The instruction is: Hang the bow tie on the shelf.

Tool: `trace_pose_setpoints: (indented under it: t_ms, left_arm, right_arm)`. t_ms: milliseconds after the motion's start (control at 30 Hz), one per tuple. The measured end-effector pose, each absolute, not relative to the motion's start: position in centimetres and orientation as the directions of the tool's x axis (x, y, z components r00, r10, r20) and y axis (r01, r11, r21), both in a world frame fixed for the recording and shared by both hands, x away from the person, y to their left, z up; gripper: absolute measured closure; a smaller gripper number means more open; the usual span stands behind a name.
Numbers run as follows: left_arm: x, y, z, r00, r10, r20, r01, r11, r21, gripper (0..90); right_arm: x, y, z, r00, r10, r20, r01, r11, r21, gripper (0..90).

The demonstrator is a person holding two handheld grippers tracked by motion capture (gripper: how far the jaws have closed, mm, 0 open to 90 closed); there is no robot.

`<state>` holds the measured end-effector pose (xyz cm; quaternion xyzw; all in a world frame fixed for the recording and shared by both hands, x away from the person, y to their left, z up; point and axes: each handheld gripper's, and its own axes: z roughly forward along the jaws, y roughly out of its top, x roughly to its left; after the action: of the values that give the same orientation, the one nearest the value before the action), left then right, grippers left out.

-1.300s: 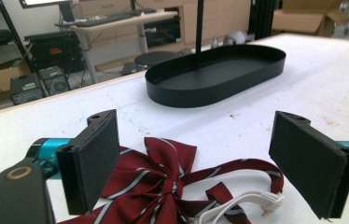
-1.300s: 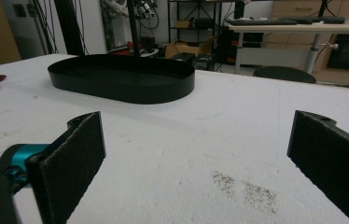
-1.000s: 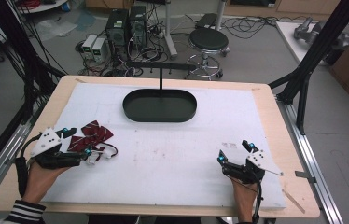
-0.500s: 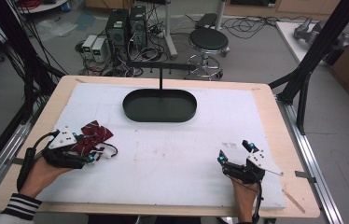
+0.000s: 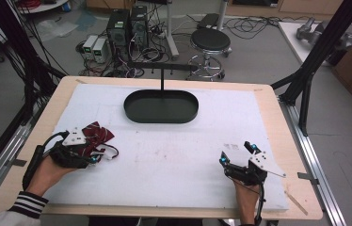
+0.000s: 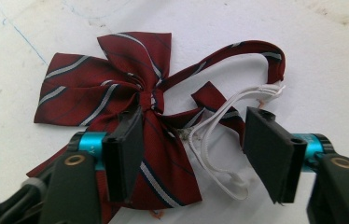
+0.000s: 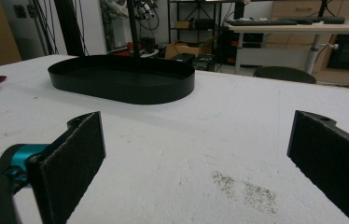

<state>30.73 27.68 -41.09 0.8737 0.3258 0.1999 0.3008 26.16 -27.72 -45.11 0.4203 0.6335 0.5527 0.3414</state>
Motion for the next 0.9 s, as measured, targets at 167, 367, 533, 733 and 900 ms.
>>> trace_pose_setpoints:
  t_ms: [167, 367, 533, 733, 900]
  left_arm:
    - [31.1, 27.4, -41.0, 0.690, 0.711, 0.140, 0.487, -0.597, 0.637, 42.7]
    - [31.2, 27.1, -40.9, 0.704, 0.694, 0.150, 0.498, -0.634, 0.591, 52.5]
    - [31.4, 26.8, -41.1, 0.717, 0.678, 0.161, 0.500, -0.662, 0.559, 53.5]
    - [31.9, 26.5, -41.6, 0.726, 0.670, 0.154, 0.509, -0.675, 0.534, 53.2]
    - [32.0, 26.1, -41.8, 0.734, 0.662, 0.151, 0.516, -0.689, 0.509, 63.3]
  right_arm:
    - [26.2, -27.8, -45.1, -0.416, 0.909, 0.029, 0.151, 0.038, 0.988, 3.1]
    - [26.2, -27.8, -45.1, -0.416, 0.909, 0.030, 0.152, 0.037, 0.988, 3.1]
    - [26.2, -27.7, -45.1, -0.413, 0.910, 0.030, 0.153, 0.037, 0.988, 3.1]
    - [26.2, -27.7, -45.1, -0.414, 0.910, 0.031, 0.154, 0.037, 0.987, 3.1]
    - [26.2, -27.7, -45.1, -0.413, 0.910, 0.030, 0.153, 0.037, 0.988, 3.1]
